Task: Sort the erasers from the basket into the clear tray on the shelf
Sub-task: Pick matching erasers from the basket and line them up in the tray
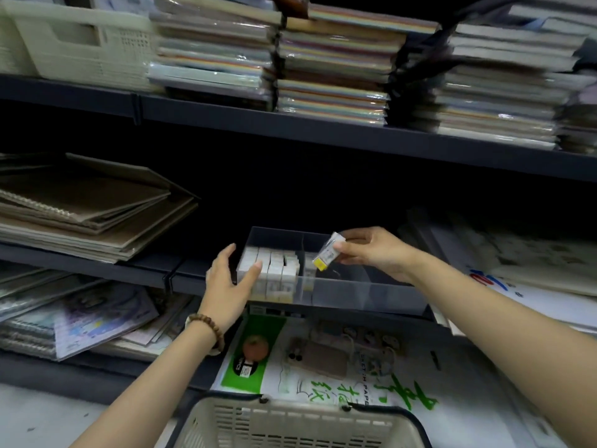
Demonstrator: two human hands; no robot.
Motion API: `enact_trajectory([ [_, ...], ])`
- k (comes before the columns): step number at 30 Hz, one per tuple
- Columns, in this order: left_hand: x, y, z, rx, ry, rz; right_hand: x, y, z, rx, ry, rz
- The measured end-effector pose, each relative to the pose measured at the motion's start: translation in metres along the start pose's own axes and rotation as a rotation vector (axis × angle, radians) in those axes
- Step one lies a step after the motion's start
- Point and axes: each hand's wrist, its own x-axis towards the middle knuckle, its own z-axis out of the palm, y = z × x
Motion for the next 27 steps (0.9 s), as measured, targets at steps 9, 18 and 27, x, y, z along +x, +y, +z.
enact_trajectory([
  [9, 0.004, -0.017, 0.015, -0.073, -0.03, -0.103, 0.015, 0.013, 0.025, -0.537, -0.05, -0.061],
  [18, 0.005, -0.017, 0.016, -0.074, -0.018, -0.117, 0.018, 0.013, 0.027, -0.401, -0.068, 0.136],
  [27, 0.005, -0.026, 0.01, -0.057, -0.057, -0.055, 0.025, 0.01, 0.029, -0.555, -0.23, 0.272],
])
